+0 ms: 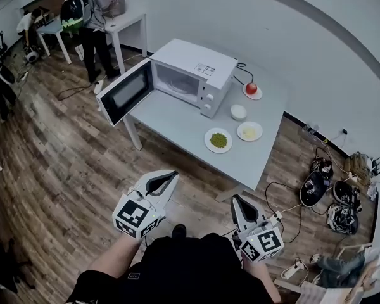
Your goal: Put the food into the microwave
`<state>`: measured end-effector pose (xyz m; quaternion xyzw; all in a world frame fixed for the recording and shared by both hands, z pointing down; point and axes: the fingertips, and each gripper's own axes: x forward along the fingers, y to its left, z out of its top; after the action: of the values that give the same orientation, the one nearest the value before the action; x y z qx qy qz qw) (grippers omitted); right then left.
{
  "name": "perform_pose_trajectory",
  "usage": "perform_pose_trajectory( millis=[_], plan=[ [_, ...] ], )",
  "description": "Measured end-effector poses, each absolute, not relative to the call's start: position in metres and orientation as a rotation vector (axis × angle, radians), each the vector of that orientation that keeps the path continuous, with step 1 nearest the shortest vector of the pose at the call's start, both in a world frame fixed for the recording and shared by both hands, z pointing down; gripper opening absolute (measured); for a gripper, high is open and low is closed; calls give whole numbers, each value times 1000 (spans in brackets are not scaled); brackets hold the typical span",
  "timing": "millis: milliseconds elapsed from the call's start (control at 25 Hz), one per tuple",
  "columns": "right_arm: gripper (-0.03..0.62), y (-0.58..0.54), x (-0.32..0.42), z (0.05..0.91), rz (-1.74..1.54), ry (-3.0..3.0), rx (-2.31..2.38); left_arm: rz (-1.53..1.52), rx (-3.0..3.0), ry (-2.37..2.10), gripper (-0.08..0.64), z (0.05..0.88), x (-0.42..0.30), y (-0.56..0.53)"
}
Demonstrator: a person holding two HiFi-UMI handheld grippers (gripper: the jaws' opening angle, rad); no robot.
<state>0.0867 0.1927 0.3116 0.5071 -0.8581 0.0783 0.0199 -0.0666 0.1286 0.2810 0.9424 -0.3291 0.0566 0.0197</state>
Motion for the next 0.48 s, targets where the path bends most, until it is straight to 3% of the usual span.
perform_pose_trajectory(
  millis=[480],
  plan=[
    [17, 117, 97, 339, 288, -2651, 1511, 276, 2896, -986, 8, 305, -43, 66]
  ],
)
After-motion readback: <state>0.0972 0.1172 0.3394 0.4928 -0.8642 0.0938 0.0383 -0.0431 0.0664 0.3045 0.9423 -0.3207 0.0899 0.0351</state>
